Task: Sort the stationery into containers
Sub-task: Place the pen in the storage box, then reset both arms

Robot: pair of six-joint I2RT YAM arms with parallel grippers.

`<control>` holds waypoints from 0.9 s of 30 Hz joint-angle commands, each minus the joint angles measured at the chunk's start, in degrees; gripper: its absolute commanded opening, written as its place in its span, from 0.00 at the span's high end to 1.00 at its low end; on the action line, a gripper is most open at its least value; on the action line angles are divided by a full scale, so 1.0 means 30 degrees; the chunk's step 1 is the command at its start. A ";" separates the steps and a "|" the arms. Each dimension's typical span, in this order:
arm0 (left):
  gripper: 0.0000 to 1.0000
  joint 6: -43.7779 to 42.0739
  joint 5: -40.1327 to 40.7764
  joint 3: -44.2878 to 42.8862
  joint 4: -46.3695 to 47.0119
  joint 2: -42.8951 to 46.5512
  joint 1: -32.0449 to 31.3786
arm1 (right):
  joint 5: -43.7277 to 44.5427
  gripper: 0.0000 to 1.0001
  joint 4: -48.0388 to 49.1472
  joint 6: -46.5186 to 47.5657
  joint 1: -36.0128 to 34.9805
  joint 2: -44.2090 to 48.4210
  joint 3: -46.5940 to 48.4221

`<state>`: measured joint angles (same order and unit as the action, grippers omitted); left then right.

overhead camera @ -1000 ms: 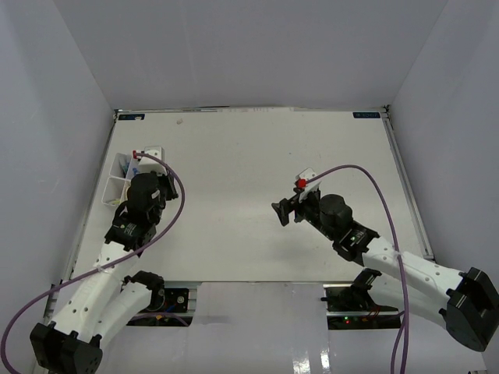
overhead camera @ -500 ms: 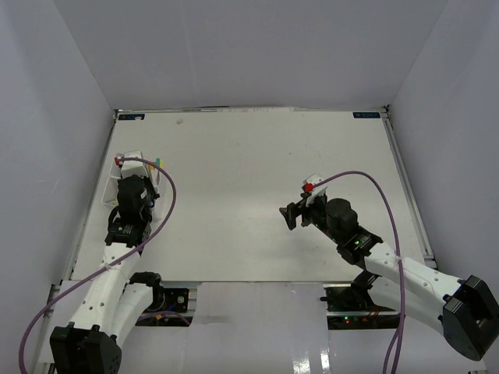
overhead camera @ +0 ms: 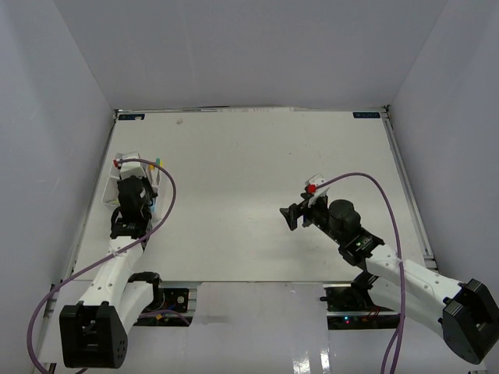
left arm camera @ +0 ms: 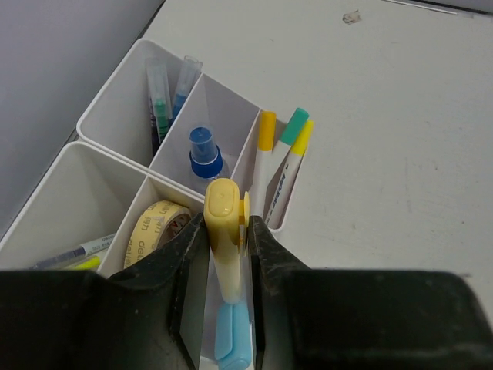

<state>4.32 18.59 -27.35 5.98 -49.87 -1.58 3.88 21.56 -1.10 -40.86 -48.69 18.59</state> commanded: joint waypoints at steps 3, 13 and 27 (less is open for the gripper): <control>0.62 0.0229 -0.0454 0.0183 0.1465 -0.0719 0.0440 | -0.0326 0.10 0.1133 -0.0013 0.0115 0.0379 -0.0278; 0.36 0.0845 -0.1099 -0.0021 0.0675 -0.0138 0.0470 | -0.0297 0.10 0.0168 0.0075 0.0203 0.1989 -0.0015; 0.09 0.1839 -0.3469 -0.9332 -1.1096 0.5458 -0.0876 | 0.2367 0.10 -0.6862 -0.0248 0.0173 0.7671 0.3938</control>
<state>9.04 11.94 -48.36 -15.77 -36.05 -2.39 7.14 5.76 -1.58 -40.51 -29.47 24.71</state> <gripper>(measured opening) 0.908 0.900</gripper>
